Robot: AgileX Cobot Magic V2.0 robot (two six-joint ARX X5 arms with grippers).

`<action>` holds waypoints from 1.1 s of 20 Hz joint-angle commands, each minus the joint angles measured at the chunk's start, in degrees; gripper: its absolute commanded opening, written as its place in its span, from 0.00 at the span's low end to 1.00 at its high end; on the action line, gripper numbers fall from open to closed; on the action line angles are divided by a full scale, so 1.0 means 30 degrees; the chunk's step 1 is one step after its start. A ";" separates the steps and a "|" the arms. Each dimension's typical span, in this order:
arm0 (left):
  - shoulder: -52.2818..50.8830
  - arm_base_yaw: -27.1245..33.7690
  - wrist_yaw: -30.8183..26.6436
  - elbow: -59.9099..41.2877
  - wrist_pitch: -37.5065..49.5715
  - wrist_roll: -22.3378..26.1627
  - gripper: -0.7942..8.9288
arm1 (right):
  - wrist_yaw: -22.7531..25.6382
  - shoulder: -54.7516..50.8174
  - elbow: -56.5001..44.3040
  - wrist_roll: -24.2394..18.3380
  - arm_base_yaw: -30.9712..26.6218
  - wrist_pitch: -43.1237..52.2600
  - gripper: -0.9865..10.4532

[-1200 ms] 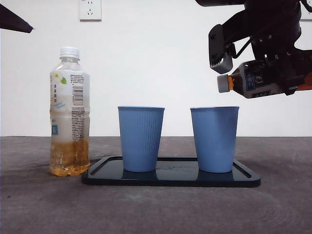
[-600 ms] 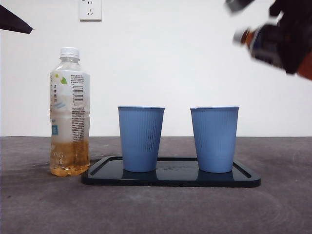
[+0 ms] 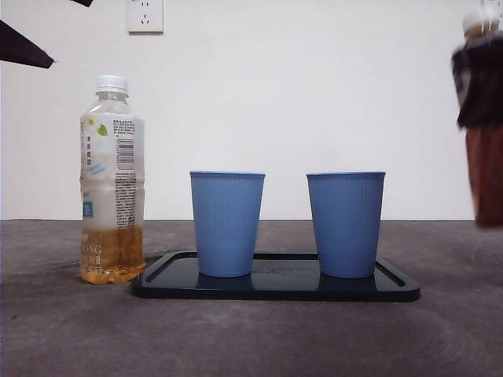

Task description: Pour the drink into the cup

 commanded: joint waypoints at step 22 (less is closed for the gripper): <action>0.0452 -0.0073 -0.1406 0.0095 0.0182 0.0306 0.53 | -0.1341 0.8808 -0.2149 0.0882 -0.0794 1.4972 0.38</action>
